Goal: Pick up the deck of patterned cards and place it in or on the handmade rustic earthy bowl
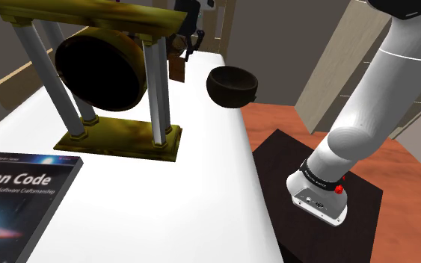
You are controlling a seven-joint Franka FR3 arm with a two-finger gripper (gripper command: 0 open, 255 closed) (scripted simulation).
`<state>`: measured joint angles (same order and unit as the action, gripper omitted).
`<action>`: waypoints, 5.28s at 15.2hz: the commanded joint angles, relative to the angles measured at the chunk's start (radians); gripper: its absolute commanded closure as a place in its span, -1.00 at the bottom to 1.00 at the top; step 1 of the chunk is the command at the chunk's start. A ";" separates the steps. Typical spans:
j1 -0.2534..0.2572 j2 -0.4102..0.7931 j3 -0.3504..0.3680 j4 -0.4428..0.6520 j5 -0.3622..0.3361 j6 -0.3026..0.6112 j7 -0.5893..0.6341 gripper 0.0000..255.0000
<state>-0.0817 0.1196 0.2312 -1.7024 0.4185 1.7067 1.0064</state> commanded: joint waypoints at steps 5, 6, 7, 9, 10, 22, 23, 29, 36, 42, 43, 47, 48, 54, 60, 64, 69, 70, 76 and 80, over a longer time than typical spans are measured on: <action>-0.003 0.000 -0.001 0.079 -0.004 -0.074 0.029 1.00; -0.003 0.001 -0.001 0.093 -0.004 -0.086 0.034 1.00; -0.003 0.002 -0.001 0.107 -0.005 -0.099 0.039 1.00; -0.004 0.005 -0.002 0.137 -0.006 -0.123 0.049 1.00; -0.004 0.006 -0.002 0.152 -0.006 -0.136 0.054 1.00; -0.004 0.051 0.000 0.368 -0.011 -0.294 0.124 1.00; -0.003 0.057 0.001 0.389 -0.011 -0.308 0.131 1.00; -0.055 -0.135 -0.035 0.198 0.025 -0.339 0.056 1.00; -0.106 -0.362 -0.107 0.014 0.041 -0.428 -0.041 1.00; -0.125 -0.472 -0.145 -0.103 0.030 -0.446 -0.100 1.00; -0.125 -0.477 -0.144 -0.121 0.029 -0.434 -0.105 1.00; -0.126 -0.495 -0.140 -0.192 0.027 -0.386 -0.126 1.00; -0.126 -0.499 -0.139 -0.209 0.026 -0.374 -0.131 1.00; -0.126 -0.519 -0.132 -0.306 0.025 -0.302 -0.160 1.00; -0.126 -0.531 -0.125 -0.395 0.025 -0.230 -0.188 1.00; -0.126 -0.533 -0.124 -0.408 0.026 -0.218 -0.193 1.00; -0.126 -0.533 -0.124 -0.408 0.026 -0.219 -0.193 1.00; -0.126 -0.533 -0.124 -0.408 0.026 -0.219 -0.193 -1.00; -0.130 -0.521 -0.133 -0.369 0.020 -0.249 -0.191 -1.00; -0.140 -0.483 -0.158 -0.251 0.007 -0.334 -0.185 -1.00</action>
<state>-0.2206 -0.3677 0.0757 -1.9686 0.4262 1.3856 0.8191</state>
